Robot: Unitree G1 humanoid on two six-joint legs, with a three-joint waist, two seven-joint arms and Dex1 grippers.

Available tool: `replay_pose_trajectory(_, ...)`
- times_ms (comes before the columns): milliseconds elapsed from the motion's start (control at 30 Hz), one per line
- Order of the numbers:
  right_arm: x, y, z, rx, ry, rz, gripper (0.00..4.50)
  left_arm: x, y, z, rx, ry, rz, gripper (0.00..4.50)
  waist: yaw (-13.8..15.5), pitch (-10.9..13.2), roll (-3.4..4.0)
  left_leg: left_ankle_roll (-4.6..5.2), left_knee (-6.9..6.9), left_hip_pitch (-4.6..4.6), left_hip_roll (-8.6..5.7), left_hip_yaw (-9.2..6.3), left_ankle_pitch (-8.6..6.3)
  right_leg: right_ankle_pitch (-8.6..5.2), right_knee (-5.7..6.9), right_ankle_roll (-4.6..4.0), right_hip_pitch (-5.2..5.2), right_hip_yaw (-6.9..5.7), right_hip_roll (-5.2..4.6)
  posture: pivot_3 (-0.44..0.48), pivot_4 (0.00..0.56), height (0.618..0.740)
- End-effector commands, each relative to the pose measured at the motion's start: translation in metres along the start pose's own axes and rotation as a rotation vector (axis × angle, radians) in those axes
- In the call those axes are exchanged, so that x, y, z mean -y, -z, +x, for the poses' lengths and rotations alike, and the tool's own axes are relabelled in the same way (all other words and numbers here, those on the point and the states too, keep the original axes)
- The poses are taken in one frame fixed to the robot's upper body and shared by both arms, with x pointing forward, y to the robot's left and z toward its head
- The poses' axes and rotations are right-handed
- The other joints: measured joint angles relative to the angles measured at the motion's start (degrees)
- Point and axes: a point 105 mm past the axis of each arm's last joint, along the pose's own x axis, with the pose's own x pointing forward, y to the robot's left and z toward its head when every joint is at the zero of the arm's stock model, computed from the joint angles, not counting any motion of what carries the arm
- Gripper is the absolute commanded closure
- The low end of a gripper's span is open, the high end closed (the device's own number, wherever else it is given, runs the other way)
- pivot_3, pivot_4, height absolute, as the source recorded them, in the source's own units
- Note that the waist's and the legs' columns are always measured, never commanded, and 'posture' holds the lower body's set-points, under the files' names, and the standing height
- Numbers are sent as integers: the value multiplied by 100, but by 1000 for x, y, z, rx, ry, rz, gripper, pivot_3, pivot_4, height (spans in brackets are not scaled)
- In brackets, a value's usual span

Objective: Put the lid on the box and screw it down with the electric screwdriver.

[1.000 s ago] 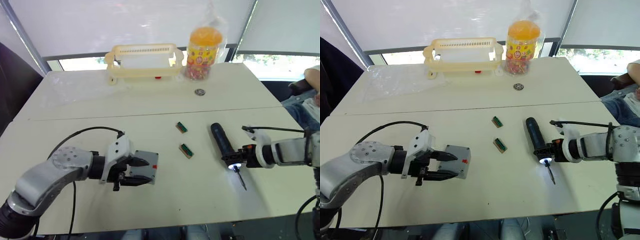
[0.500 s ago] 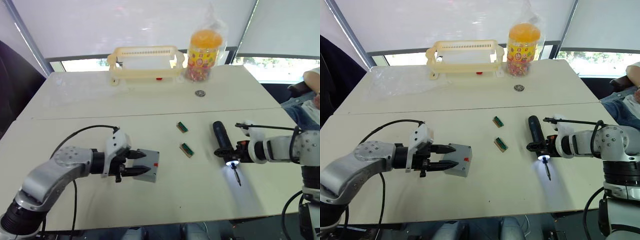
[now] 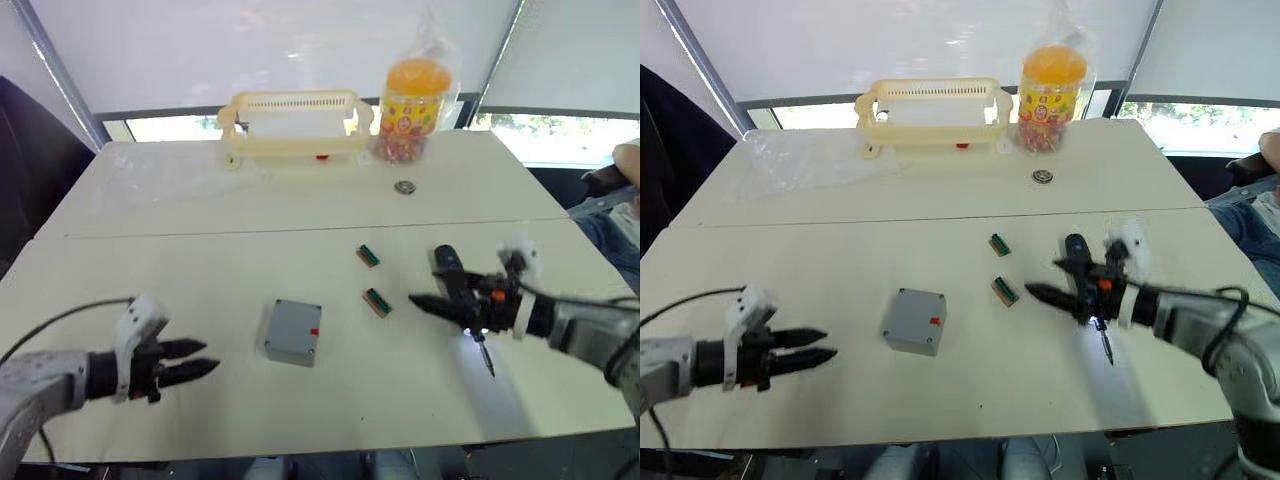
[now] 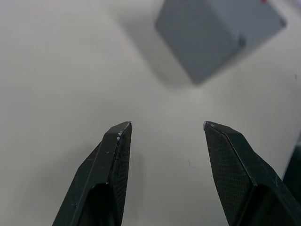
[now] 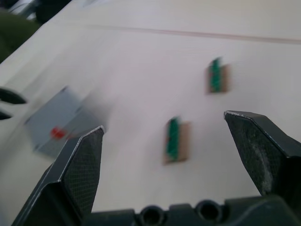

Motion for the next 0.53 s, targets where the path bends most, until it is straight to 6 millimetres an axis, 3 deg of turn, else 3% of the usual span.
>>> replay_pose_trajectory(33,-19,11,0,44,-37,-61,34,2,-12,-6,85,-30,19,2030,28,-3,-5,-1,7,4,0,0,0,-6,0,-13,7,-1,0,0,150,740)
replay_pose_trajectory(100,-20,22,4,51,-13,-42,34,5,-9,-2,99,-22,1,2030,33,-9,-7,-4,16,17,2,1,3,1,4,-22,19,0,0,0,150,740)
replay_pose_trajectory(533,-23,45,6,-7,-18,-68,34,10,-4,7,140,-3,-49,2030,35,-13,-6,-11,12,27,6,4,7,6,12,-30,17,3,5,0,150,740)
